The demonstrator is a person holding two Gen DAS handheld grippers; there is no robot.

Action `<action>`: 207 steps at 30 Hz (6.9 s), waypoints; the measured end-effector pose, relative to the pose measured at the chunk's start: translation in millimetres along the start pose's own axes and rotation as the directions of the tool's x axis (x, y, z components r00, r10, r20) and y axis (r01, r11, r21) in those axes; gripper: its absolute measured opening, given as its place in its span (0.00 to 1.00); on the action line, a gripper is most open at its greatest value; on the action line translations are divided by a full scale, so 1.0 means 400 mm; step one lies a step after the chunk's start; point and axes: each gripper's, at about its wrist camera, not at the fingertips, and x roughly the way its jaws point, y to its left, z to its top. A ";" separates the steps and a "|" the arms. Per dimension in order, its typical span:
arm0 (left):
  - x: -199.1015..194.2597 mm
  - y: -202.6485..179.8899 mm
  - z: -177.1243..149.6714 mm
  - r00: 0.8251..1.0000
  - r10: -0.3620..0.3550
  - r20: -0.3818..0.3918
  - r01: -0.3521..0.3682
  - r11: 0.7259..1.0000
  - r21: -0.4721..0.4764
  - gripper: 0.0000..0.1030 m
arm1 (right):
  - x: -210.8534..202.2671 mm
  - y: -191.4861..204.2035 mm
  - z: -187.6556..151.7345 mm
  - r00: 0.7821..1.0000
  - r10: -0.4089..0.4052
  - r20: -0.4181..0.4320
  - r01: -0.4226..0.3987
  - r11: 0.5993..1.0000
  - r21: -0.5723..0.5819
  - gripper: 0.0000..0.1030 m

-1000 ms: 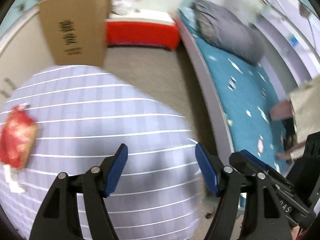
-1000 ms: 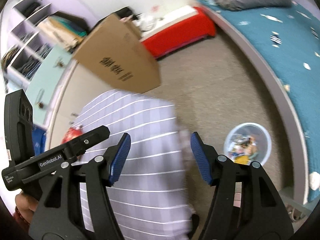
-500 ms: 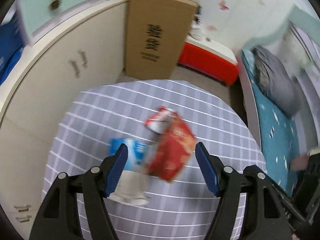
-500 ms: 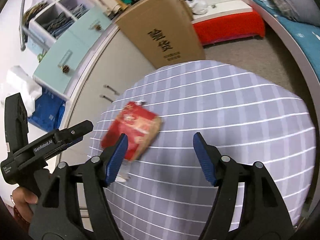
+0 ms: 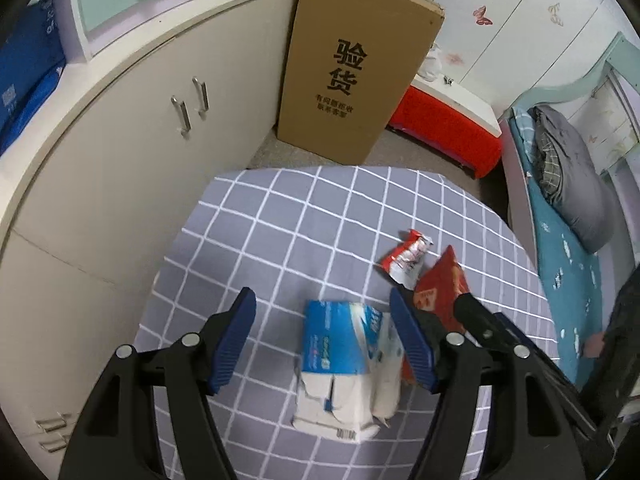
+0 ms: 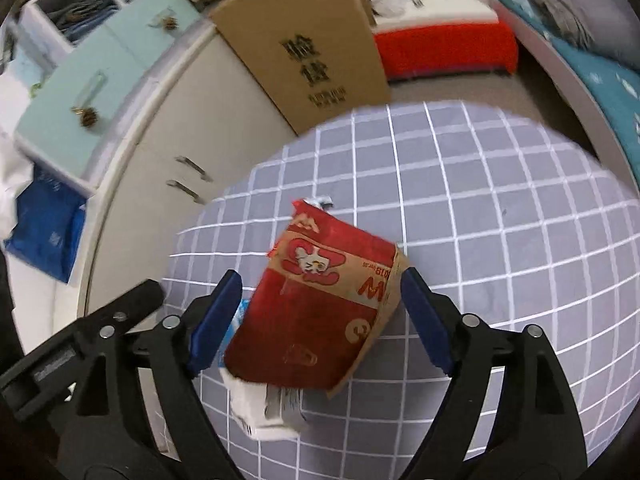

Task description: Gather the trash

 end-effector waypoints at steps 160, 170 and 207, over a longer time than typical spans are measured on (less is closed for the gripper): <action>-0.004 -0.041 -0.242 0.997 0.022 -0.068 -0.027 0.997 -0.072 0.55 | -0.095 -0.105 -0.120 0.976 0.195 -0.094 -0.198 0.980 -0.020 0.79; 0.078 -0.051 -0.251 0.986 -0.075 -0.148 0.074 0.997 -0.008 0.43 | 0.046 0.007 -0.117 0.957 0.205 -0.207 -0.209 0.978 0.004 0.52; -0.150 -0.788 -0.432 0.965 -0.244 -0.093 0.260 0.883 0.390 0.24 | -0.488 -0.558 -0.045 0.988 0.156 -0.013 -0.151 0.975 0.163 0.16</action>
